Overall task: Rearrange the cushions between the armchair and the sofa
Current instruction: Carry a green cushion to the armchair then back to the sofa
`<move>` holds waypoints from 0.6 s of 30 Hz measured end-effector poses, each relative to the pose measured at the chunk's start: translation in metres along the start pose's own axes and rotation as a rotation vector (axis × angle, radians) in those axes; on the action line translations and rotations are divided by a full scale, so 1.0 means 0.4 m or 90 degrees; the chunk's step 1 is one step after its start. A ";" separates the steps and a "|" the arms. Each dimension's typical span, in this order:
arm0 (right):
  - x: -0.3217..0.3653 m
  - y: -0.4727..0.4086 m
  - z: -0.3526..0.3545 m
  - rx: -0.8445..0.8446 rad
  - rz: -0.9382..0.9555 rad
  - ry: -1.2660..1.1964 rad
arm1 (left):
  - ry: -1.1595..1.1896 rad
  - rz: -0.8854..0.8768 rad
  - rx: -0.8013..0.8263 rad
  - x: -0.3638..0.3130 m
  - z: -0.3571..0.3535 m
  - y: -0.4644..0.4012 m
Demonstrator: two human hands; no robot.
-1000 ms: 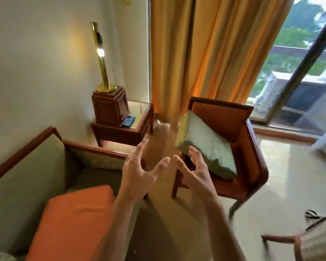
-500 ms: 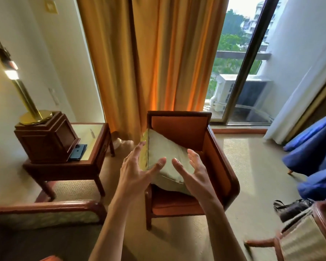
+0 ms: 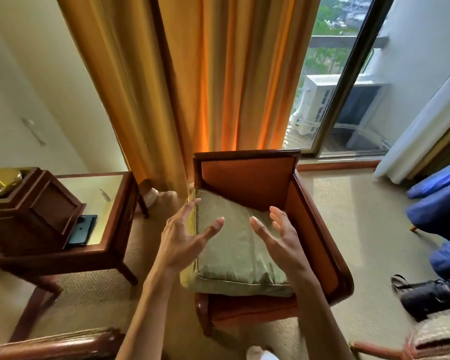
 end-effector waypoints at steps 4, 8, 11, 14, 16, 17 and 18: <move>-0.040 -0.176 0.035 0.000 -0.029 0.037 | -0.020 0.004 0.028 0.036 -0.024 -0.117; -0.104 -0.471 0.052 0.027 -0.077 0.082 | -0.062 0.079 0.010 0.129 -0.081 -0.334; -0.161 -0.710 0.019 0.075 -0.100 0.133 | -0.097 0.150 0.024 0.204 -0.154 -0.529; -0.203 -0.881 -0.062 0.163 -0.096 0.195 | -0.128 0.214 0.052 0.300 -0.218 -0.677; -0.234 -0.974 -0.136 0.241 -0.088 0.249 | -0.151 0.268 0.069 0.367 -0.256 -0.749; -0.245 -1.010 -0.176 0.284 -0.076 0.285 | -0.172 0.298 0.081 0.399 -0.271 -0.774; -0.260 -1.044 -0.215 0.330 -0.062 0.327 | -0.201 0.325 0.093 0.430 -0.283 -0.795</move>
Point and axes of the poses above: each hand's wrist, its own y-axis away from the middle knuckle, its own z-axis out of the back of the hand, x = y × z, the point moved 3 cm from there along -y, towards the middle knuckle, and after that the axes turned 6 degrees about -z, right-handed, at the moved point
